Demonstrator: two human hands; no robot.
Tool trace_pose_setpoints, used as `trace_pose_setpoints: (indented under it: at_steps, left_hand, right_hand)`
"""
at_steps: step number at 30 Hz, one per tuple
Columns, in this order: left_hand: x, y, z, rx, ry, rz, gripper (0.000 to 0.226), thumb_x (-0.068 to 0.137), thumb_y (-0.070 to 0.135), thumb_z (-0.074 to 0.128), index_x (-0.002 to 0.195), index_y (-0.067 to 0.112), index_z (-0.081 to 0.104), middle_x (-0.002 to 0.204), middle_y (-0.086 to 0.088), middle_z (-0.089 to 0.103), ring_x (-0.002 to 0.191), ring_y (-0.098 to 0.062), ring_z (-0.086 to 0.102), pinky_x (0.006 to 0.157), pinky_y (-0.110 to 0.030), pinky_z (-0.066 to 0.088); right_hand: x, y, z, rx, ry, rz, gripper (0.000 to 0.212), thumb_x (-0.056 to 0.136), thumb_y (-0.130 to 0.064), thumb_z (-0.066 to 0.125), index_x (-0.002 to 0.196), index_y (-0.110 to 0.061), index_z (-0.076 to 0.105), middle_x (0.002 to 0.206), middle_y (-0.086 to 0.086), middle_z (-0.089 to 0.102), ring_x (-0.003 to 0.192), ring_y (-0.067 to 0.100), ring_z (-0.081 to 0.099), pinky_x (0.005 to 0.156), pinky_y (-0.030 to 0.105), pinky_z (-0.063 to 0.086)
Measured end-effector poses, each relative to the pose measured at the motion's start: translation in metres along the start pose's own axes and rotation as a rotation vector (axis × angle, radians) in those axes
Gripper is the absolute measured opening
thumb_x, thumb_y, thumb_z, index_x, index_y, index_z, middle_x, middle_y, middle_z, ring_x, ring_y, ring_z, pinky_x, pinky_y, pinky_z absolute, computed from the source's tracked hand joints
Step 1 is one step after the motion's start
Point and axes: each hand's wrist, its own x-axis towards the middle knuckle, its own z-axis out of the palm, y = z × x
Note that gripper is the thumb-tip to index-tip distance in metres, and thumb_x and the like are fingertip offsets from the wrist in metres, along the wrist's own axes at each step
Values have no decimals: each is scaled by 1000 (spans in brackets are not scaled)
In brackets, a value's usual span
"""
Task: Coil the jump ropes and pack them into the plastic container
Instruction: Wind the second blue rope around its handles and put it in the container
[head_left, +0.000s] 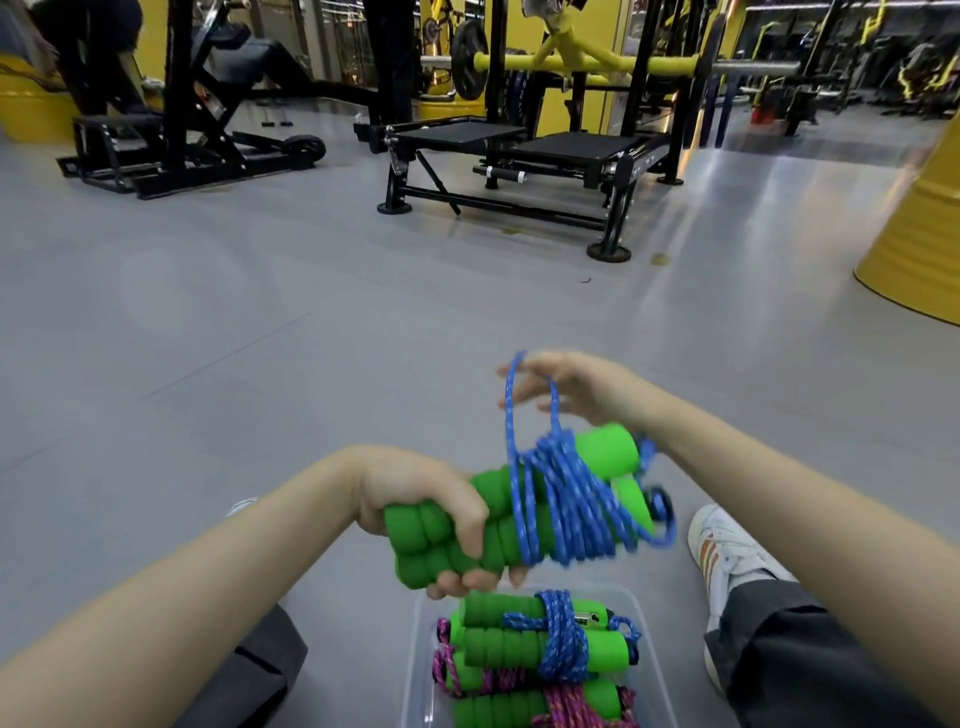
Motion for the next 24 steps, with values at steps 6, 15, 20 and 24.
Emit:
trace_pose_setpoints:
  at_steps: [6,15,20,24]
  left_hand:
    - [-13,-12,-19,-460,352,410,43,48,20,74,87,5,61,67,-7,52,51,-16,49,51,-24,45]
    - [-21,-4,-25,-390,751,582,31,59,15,52,88,4,55,66,-8,51,51,-18,46,50,-25,43]
    - [-15,-1,-27,-383,788,589,28,64,16,49,89,5,57,69,-7,52,53,-18,46,52,-26,43]
    - [-10,-2,-25,-391,790,581,27,65,17,49,88,5,57,69,-7,52,54,-18,47,53,-27,43]
  right_hand:
    - [-24,26,9,-66,103,101,34,88,-25,41,59,-21,59,98,-7,68,113,11,57,105,36,41]
    - [-27,-15,46,-75,425,-218,27,91,-16,52,66,-16,61,98,-6,50,88,1,49,76,9,37]
    - [-30,-26,50,-167,518,-321,16,90,-14,59,80,-9,71,83,-7,57,77,-3,52,71,7,35]
    - [-27,-29,50,-209,542,-394,20,87,-16,60,76,-2,69,85,-5,56,81,1,52,75,7,36]
